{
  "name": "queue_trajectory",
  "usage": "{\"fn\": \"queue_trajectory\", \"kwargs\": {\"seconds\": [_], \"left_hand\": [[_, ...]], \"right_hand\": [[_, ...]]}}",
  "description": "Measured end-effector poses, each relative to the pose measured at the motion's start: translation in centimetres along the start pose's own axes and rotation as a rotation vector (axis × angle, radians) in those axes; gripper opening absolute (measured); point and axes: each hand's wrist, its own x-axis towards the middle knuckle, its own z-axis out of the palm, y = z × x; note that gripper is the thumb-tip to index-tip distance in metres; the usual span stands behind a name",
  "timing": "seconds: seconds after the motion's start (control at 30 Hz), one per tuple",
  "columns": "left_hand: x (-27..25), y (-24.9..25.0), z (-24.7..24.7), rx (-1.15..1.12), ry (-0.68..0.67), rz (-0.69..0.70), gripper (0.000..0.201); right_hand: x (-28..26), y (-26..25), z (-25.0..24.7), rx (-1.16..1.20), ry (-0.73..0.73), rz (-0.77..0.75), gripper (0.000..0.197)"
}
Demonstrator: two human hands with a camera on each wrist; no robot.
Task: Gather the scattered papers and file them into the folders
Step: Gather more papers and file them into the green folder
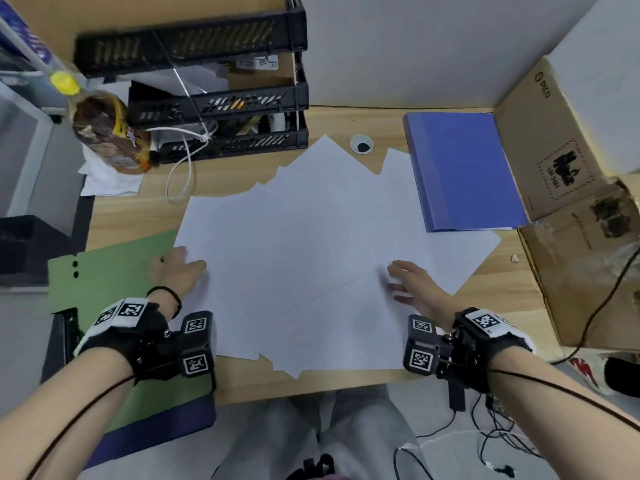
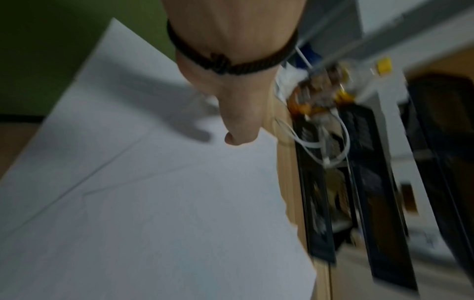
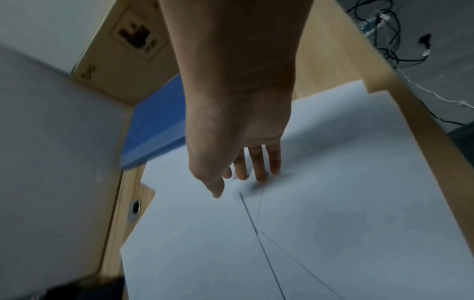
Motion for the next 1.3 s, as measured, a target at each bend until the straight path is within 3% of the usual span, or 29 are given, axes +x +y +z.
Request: {"fn": "queue_trajectory", "kwargs": {"seconds": [0.1,0.2,0.27,0.37,0.4,0.5,0.53,0.6,0.67,0.77,0.87,0.97,1.13,1.2,1.3], "left_hand": [[1.0,-3.5,-1.2,-0.08,-0.006,-0.116,0.068],[-0.3,-4.9,-1.9,-0.125,0.019,-0.094,0.036],[-0.7,-5.3,-1.9,-0.171,-0.011,-0.092,0.051],[-1.2,-5.1,-2.3,-0.288,-0.093,-0.062,0.046],[-1.4,-5.3,-2.5,-0.328,-0.122,-0.082,0.049],[-1.6,-6.0,-2.8,-0.414,-0.176,-0.083,0.053],[-1.8,-6.3,-2.8,-0.432,-0.196,-0.084,0.052],[-2.0,-6.7,-2.6,-0.46,-0.231,-0.094,0.047],[-2.2,-6.7,-2.3,-0.458,-0.246,-0.083,0.042],[-2.1,-6.1,-2.1,-0.421,-0.258,-0.049,0.041],[-1.5,-4.9,-2.1,-0.375,-0.14,0.012,0.047],[-1.4,-2.3,-2.2,-0.328,-0.031,0.134,0.063],[-1.3,3.7,-1.7,-0.145,-0.185,0.41,0.087],[-1.4,5.9,-1.2,-0.119,-0.297,0.473,0.068],[-2.4,8.5,-0.7,-0.039,-0.443,0.538,0.034]], "right_hand": [[0.6,-1.1,2.4,-0.026,-0.062,0.003,0.031],[1.0,-2.4,5.0,-0.039,-0.11,0.037,0.024],[1.2,-3.1,6.5,-0.065,-0.141,0.06,0.02],[1.6,-4.2,8.3,-0.027,-0.147,0.074,0.014],[1.8,-4.6,8.8,-0.039,-0.106,0.069,0.017],[2.8,-5.3,9.9,-0.085,0.057,0.042,0.055],[2.9,-5.5,10.2,-0.119,0.098,0.043,0.053],[3.0,-5.9,10.5,-0.215,0.097,0.045,0.016],[3.1,-6.2,10.6,-0.29,0.024,0.022,0.028],[2.6,-6.3,11.1,-0.234,-0.034,-0.027,0.011],[2.5,-6.2,10.5,-0.229,-0.04,-0.061,0.023],[1.6,-7.3,8.5,-0.309,-0.077,-0.149,0.016],[-0.4,-9.8,5.4,-0.35,-0.233,-0.308,0.02],[-1.3,-10.6,4.5,-0.319,-0.261,-0.358,0.022],[-1.9,-11.3,3.2,-0.234,-0.147,-0.394,0.024]]}}
